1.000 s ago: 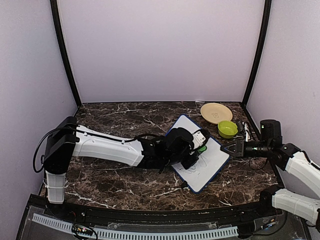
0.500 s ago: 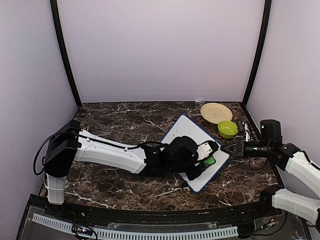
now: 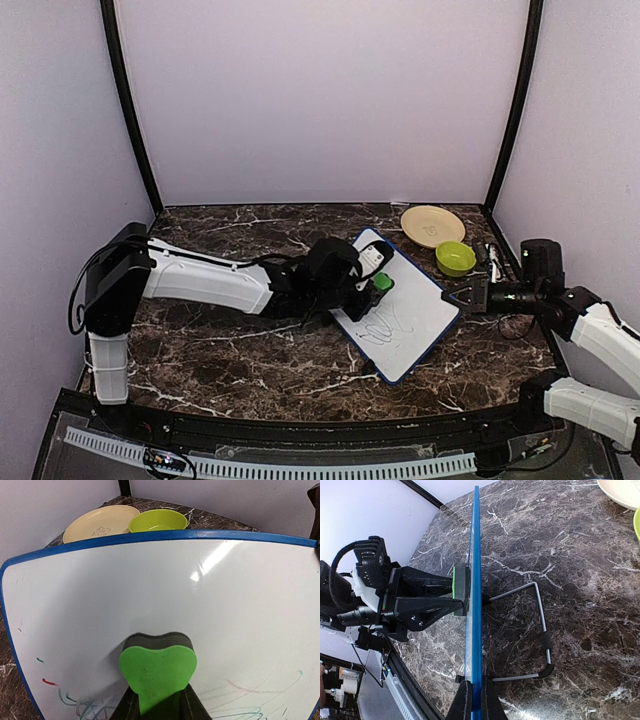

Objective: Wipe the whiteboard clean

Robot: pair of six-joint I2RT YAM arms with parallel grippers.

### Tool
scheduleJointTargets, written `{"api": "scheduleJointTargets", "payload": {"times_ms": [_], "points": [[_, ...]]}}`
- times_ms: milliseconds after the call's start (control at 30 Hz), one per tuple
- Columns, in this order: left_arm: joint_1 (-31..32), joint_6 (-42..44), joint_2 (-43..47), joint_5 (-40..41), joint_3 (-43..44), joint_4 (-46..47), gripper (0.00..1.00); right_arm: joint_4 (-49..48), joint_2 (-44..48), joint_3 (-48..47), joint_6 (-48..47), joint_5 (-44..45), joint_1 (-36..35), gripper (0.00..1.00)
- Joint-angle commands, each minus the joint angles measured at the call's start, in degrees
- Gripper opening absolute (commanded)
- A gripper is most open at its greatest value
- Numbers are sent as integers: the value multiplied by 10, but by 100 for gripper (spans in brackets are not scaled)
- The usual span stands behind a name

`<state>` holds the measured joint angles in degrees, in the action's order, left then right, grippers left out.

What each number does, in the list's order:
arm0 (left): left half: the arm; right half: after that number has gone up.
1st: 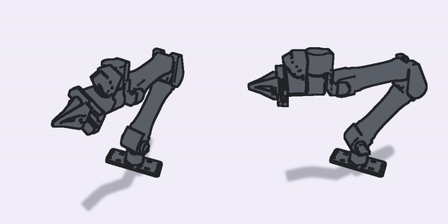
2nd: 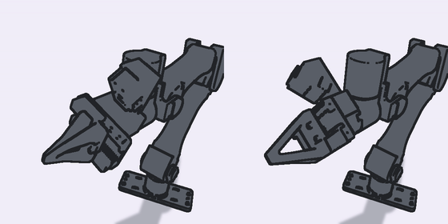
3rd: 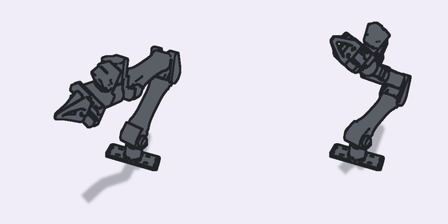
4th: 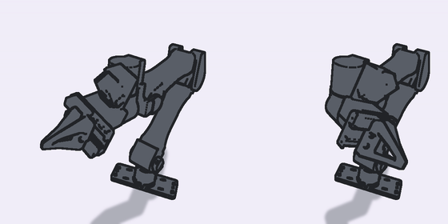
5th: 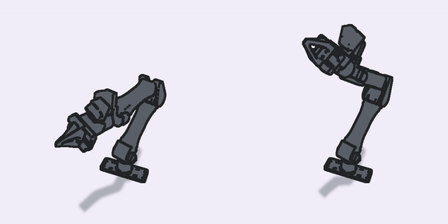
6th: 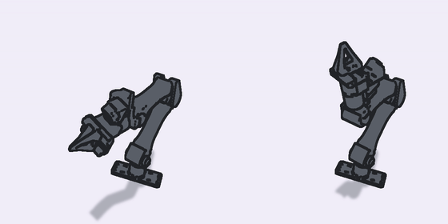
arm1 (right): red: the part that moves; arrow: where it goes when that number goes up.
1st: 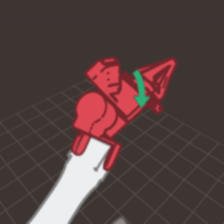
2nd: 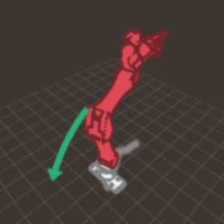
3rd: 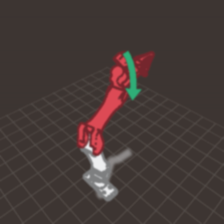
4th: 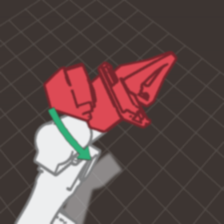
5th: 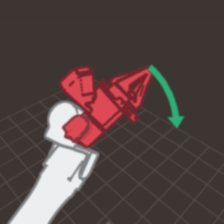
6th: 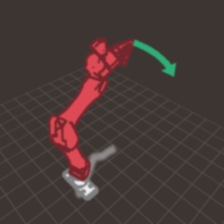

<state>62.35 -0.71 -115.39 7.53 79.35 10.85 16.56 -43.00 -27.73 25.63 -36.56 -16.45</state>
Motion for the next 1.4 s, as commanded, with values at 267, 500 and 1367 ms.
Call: {"api": "scheduleJointTargets", "payload": {"times_ms": [267, 500, 1367], "points": [[115, 40, -57, -18, 28, 13, 0, -6, 0, -11, -11, -35, -6, 0], [83, 13, -40, 4, 6, 4, 0, -6, 0, -10, -13, -35, -6, 0], [37, 35, -22, -55, -13, 14, 0, -6, -2, -11, -12, -33, -6, 0]]}}
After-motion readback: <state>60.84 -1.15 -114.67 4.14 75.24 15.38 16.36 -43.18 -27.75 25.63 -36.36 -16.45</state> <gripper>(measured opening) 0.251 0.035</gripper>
